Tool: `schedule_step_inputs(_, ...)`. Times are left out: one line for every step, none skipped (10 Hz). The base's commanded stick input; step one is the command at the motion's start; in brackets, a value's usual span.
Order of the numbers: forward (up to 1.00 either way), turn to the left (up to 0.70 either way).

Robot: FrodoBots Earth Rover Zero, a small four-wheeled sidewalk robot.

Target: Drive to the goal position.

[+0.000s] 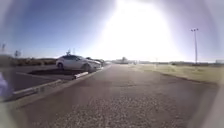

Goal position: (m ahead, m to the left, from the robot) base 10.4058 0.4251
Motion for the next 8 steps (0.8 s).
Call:
schedule_step_inputs(0.70, 0.00)
schedule_step_inputs(0.70, 0.00)
schedule_step_inputs(0.70, 0.00)
schedule_step_inputs(0.70, 0.00)
schedule_step_inputs(0.70, 0.00)
schedule_step_inputs(0.70, 0.00)
schedule_step_inputs(0.70, 0.00)
schedule_step_inputs(0.70, 0.00)
